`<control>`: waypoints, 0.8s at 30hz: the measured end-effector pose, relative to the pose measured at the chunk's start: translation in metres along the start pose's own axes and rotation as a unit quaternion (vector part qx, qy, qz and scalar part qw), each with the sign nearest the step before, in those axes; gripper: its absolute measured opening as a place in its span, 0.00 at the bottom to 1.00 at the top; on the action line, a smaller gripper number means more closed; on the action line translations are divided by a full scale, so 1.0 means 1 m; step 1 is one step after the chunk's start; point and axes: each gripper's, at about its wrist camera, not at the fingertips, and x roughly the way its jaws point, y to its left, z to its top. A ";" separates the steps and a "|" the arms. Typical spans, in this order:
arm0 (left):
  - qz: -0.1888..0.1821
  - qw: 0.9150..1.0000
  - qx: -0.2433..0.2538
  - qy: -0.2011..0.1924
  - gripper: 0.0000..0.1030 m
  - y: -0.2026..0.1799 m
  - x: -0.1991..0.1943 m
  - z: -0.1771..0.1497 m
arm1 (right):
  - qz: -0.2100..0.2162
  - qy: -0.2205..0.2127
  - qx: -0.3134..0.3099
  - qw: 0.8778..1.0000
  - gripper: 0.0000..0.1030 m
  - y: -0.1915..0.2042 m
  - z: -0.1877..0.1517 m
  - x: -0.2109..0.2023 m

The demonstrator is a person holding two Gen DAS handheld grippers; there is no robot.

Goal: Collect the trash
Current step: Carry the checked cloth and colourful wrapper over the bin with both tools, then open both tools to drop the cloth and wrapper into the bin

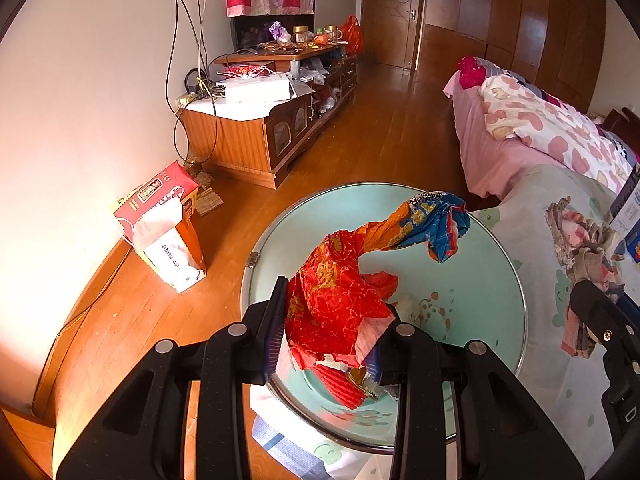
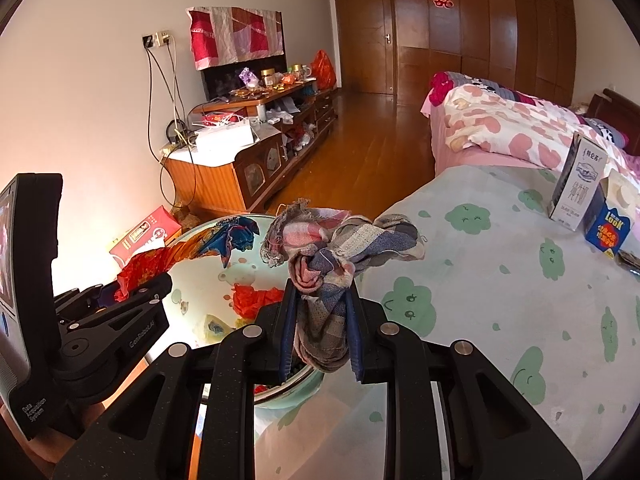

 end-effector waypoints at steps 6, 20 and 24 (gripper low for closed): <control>0.006 1.000 0.002 0.013 0.32 -0.005 0.013 0.000 | 0.003 0.010 0.004 1.000 0.22 -0.001 0.001 0.011; 0.021 0.999 0.006 0.037 0.32 -0.010 0.036 -0.003 | 0.015 0.049 0.012 0.999 0.22 -0.003 0.004 0.041; 0.027 0.999 0.007 0.044 0.32 -0.009 0.042 0.000 | 0.018 0.057 0.010 0.998 0.22 -0.001 0.005 0.052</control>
